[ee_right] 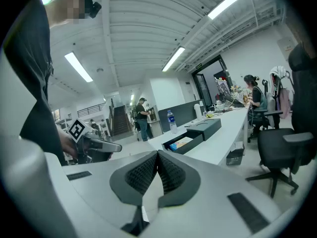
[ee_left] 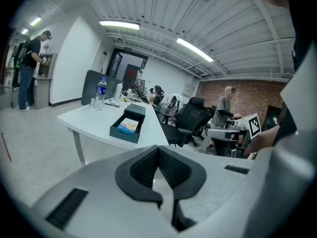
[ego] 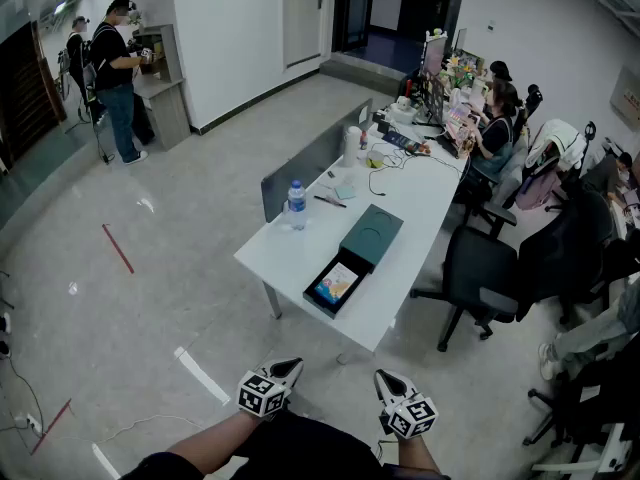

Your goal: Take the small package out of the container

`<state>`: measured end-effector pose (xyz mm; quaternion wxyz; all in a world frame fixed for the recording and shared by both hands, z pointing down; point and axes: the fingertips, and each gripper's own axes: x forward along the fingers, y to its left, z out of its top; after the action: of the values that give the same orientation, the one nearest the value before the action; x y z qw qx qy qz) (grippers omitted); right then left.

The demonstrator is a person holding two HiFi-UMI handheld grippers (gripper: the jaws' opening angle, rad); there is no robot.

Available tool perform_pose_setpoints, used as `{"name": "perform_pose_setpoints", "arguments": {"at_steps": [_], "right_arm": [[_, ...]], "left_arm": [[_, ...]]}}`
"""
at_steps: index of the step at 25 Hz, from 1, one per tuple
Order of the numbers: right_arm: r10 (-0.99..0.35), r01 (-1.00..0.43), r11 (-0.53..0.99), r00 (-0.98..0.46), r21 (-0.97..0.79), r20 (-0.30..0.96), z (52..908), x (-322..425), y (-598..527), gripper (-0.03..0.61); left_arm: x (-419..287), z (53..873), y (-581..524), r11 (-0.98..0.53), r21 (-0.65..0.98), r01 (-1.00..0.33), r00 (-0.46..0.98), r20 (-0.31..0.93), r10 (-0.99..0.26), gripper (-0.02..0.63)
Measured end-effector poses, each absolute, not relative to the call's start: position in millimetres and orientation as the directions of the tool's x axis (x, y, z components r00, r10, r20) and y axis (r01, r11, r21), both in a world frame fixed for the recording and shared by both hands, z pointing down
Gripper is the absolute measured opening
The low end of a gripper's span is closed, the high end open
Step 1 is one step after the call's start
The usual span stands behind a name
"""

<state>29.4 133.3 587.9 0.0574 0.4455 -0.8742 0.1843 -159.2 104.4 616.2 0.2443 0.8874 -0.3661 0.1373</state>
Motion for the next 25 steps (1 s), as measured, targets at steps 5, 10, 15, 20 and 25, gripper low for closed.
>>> {"name": "perform_pose_setpoints", "arguments": {"at_steps": [5,10,15,20,25], "right_arm": [[-0.758,-0.792,0.549,-0.606,-0.267,0.241,584,24,145,0.025],[-0.752,-0.781,0.566,-0.62,-0.263,0.224,586,22,154,0.025],[-0.746,-0.769,0.58,-0.634,-0.269,0.204,585,17,162,0.025],[-0.751,-0.767,0.577,-0.633,-0.279,0.187,584,17,170,0.025],[-0.762,-0.779,0.561,-0.618,-0.281,0.191,584,23,176,0.025]], "left_arm": [[-161,609,114,-0.624,0.3,-0.722,0.687,0.422,-0.592,0.008],[-160,606,123,-0.627,0.276,-0.728,0.68,0.409,-0.609,0.008],[-169,605,135,-0.609,0.267,-0.747,0.659,0.418,-0.625,0.008],[-171,605,143,-0.6,0.265,-0.755,0.651,0.419,-0.633,0.008],[-168,602,149,-0.606,0.255,-0.753,0.651,0.419,-0.633,0.008]]}}
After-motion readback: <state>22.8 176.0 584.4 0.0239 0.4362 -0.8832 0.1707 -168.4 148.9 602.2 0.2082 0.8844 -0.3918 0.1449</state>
